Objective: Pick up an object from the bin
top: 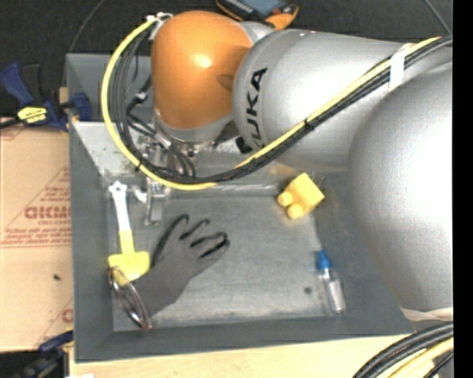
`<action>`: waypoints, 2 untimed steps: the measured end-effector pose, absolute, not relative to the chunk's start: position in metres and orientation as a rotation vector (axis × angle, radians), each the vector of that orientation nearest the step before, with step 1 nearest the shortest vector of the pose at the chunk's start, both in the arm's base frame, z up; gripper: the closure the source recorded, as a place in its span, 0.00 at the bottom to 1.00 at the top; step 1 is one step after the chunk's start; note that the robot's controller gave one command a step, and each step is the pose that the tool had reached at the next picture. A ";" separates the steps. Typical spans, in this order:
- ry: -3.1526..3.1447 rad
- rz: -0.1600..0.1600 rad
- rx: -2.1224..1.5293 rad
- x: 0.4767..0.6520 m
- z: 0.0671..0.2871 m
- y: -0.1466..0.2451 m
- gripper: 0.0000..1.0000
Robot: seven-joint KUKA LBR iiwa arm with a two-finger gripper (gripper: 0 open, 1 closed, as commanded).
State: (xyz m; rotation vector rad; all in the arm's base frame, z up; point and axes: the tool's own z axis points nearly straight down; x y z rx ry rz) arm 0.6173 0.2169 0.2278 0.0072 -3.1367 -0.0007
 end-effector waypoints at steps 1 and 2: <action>-3.145 -0.004 0.000 0.619 0.233 0.215 0.00; -3.144 -0.002 0.104 0.615 0.107 0.151 0.00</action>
Offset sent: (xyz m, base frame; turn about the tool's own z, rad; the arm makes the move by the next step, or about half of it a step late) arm -0.0055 -0.0826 -0.1578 -0.0782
